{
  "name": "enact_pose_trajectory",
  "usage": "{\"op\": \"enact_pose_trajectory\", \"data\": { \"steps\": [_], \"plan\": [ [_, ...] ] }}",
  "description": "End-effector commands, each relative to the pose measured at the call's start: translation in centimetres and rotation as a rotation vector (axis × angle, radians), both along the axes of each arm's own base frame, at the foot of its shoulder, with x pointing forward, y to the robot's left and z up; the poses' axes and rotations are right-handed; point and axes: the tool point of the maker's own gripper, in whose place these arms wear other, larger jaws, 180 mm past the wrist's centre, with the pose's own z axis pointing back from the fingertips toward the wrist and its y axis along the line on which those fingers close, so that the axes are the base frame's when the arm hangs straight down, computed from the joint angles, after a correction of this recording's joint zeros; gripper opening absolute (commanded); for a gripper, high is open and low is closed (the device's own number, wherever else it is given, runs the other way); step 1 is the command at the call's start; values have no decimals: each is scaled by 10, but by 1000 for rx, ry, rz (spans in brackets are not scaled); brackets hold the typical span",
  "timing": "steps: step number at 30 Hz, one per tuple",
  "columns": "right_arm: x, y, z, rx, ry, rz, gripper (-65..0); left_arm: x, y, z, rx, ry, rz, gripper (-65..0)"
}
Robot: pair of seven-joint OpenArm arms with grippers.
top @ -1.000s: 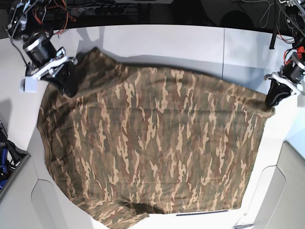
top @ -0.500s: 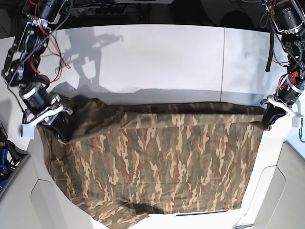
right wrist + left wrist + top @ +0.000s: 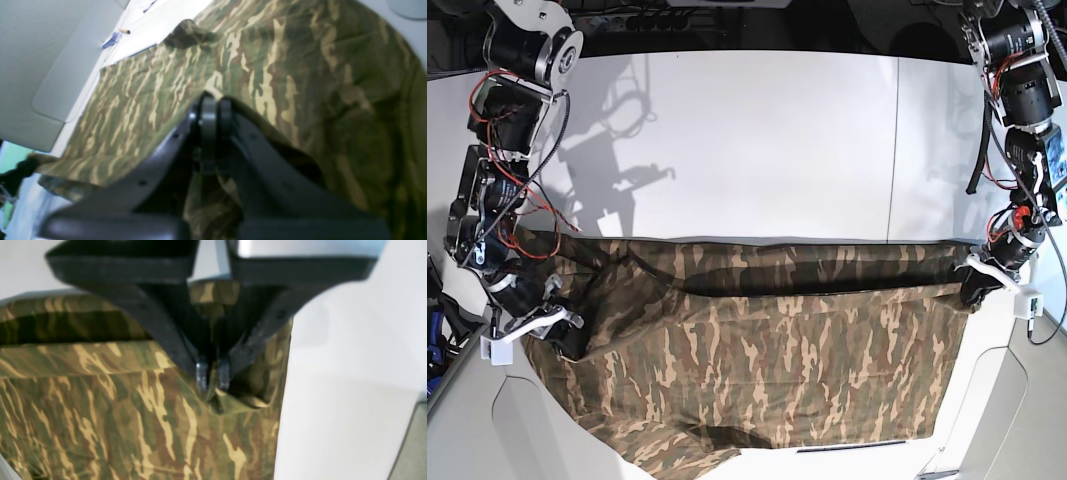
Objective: Fold the T-shirt properly
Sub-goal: 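Lift the shirt edge with both grippers and pull it back over itself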
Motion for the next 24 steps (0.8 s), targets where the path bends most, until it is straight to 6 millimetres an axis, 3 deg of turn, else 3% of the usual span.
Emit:
{"op": "enact_pose_trajectory", "data": {
  "steps": [1, 5, 8, 10, 12, 16, 24],
  "plan": [
    [14, -6, 27, 17, -89, -22, -650, 11, 9, 23, 4, -67, 13, -650],
    [14, -8, 18, 1, -75, -33, -650, 12, 9, 23, -3, -68, 16, -650],
    [13, -9, 8, -18, -45, -32, -459, 12, 10, 22, -2, -67, 16, -533],
    [11, -9, 1, -26, -21, -26, -373, 12, 10, 22, -2, -66, 16, -449],
    [6, -7, -7, -35, 15, -8, -368, 10, 9, 19, -3, -45, 13, -387],
    [-5, -10, -20, -34, 105, 17, -368, 5, 13, 14, -37, -4, 24, -379],
    [-56, -57, -28, 2, 103, -119, -368, -32, 56, 25, -237, -60, 159, -379]
  ]
}}
